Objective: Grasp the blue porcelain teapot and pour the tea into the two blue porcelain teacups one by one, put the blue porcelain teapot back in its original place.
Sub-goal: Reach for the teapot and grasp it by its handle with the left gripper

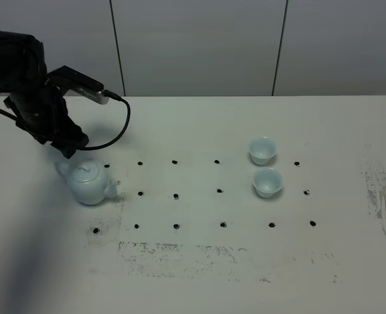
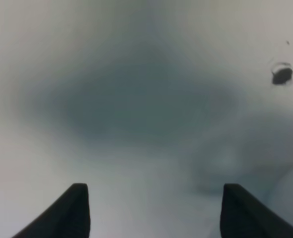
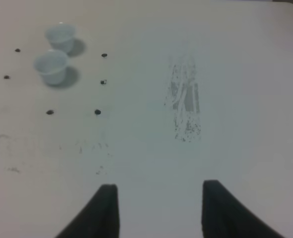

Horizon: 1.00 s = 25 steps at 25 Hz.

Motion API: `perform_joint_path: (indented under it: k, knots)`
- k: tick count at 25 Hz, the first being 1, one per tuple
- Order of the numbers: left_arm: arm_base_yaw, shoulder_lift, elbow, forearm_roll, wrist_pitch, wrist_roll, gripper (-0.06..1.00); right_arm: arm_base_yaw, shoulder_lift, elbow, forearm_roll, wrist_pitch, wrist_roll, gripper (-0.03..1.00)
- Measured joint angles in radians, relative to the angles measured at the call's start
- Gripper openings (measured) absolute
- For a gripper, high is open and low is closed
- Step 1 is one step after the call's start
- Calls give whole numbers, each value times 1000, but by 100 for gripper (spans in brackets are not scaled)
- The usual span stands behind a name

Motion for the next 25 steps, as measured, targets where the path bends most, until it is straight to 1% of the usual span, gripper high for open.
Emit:
perform_joint_path:
  k: [2,3,5,7,9,12,15,17,20,25]
  knots:
    - [6,-40,20,-2,-28,-15,54,0,0,0,0,0,0,37]
    - [10,-74,55,-2,-51,-20,54,0,0,0,0,0,0,37]
    - [20,-154,164,-4,-146,-25,54,0,0,0,0,0,0,37]
    - [34,-242,303,-7,-253,-32,54,0,0,0,0,0,0,37]
    - [54,-301,404,-39,-361,-50,54,0,0,0,0,0,0,37]
    - [84,-333,488,-99,-455,-125,54,0,0,0,0,0,0,37]
    - [88,-325,541,-138,-501,-192,54,0,0,0,1,0,0,37]
    - [91,-309,557,-170,-531,-206,54,0,0,0,1,0,0,37]
    - [94,-270,559,-216,-560,-211,54,0,0,0,1,0,0,37]
    - [94,-235,560,-212,-539,-179,54,0,0,0,1,0,0,37]
